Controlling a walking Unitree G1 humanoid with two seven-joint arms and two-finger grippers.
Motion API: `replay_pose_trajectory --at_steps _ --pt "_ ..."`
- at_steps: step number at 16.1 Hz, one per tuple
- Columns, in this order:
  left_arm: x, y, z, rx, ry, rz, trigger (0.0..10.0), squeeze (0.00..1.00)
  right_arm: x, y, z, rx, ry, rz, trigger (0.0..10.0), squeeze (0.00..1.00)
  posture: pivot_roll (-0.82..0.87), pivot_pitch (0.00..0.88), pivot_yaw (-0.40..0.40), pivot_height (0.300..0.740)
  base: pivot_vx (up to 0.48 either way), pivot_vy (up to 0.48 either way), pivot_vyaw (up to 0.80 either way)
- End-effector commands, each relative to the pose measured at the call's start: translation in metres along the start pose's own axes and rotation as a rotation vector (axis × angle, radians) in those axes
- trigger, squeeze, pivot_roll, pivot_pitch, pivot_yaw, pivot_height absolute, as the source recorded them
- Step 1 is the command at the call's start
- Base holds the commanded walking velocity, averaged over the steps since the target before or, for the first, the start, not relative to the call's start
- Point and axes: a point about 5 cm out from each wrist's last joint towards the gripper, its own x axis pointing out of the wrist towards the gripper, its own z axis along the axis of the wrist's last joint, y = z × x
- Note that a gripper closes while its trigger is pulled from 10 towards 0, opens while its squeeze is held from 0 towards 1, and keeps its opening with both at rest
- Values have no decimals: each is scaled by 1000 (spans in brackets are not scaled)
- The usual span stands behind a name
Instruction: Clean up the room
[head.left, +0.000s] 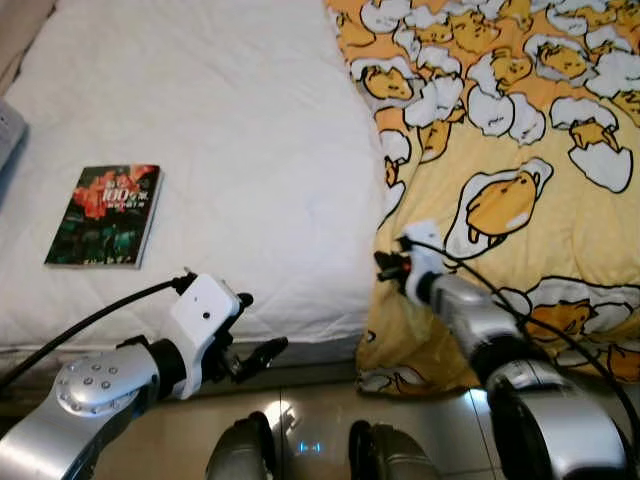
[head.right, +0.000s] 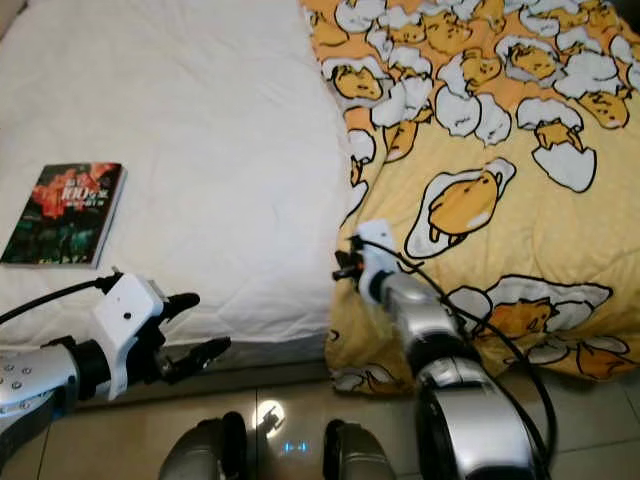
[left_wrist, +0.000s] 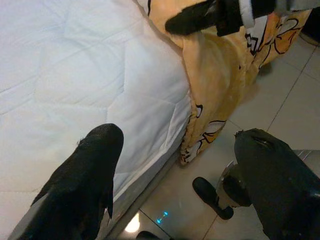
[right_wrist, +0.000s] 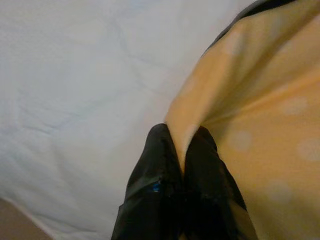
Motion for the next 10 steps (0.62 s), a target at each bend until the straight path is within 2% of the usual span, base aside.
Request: replay_pose_trajectory --at_steps 1,3,4,5,6,7,8,10 --pt "-1 -3 -2 -1 8 -9 10000 0 -4 7 5 34 -44 80 0 0 84 167 0 740 0 0 0" --pt "-3 -4 -2 0 7 -11 10000 0 -23 10 16 54 -125 118 0 0 81 166 2 740 0 0 0" --pt "-4 -6 -2 0 8 -14 10000 0 -45 20 30 80 -224 173 0 0 80 166 7 740 0 0 0" --pt "-5 -7 -2 0 9 -16 10000 0 -54 25 36 82 -265 194 0 0 80 166 8 740 0 0 0" --pt "-5 -8 -2 0 10 -22 10000 0 -73 35 43 79 -312 220 0 0 78 167 11 740 0 0 0" --pt "-5 -8 -2 -1 10 -23 10000 0 -77 38 41 78 -306 226 0 0 77 168 13 740 0 0 0" --pt "-5 -8 -2 -1 11 -24 10000 0 -82 44 34 86 -267 234 0 0 71 172 16 740 0 0 0" --pt "-3 -10 -5 -3 20 -34 10000 0 -86 54 -20 -61 19 214 0 0 72 176 21 740 0 0 0"
